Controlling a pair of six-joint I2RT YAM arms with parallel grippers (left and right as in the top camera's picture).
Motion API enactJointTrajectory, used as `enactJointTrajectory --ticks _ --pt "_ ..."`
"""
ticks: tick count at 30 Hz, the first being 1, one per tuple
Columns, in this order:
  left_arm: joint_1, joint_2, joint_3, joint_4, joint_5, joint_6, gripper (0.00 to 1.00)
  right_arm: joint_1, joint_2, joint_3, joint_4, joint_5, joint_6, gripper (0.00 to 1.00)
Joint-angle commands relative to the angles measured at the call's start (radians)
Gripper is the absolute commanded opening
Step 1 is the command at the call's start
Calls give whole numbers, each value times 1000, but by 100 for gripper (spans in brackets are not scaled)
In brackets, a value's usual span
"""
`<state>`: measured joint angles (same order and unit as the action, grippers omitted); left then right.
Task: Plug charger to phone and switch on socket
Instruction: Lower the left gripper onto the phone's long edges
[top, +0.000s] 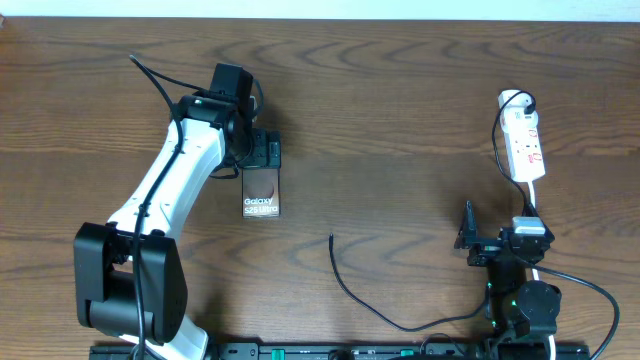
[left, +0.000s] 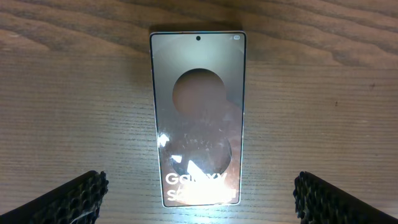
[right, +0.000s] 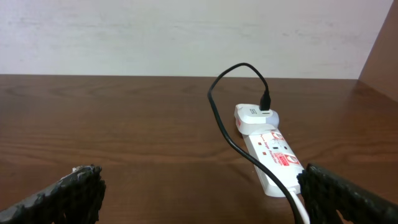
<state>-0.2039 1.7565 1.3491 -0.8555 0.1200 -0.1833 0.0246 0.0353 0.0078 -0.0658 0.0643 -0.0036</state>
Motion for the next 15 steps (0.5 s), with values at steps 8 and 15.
enactJointTrajectory --ticks 8,15 --pt "-1 113 26 -3 -28 -3 98 1 -4 -2 -2 5 14 99" --pt "-19 187 26 8 -28 5 98 1 -4 -2 -2 5 14 99"
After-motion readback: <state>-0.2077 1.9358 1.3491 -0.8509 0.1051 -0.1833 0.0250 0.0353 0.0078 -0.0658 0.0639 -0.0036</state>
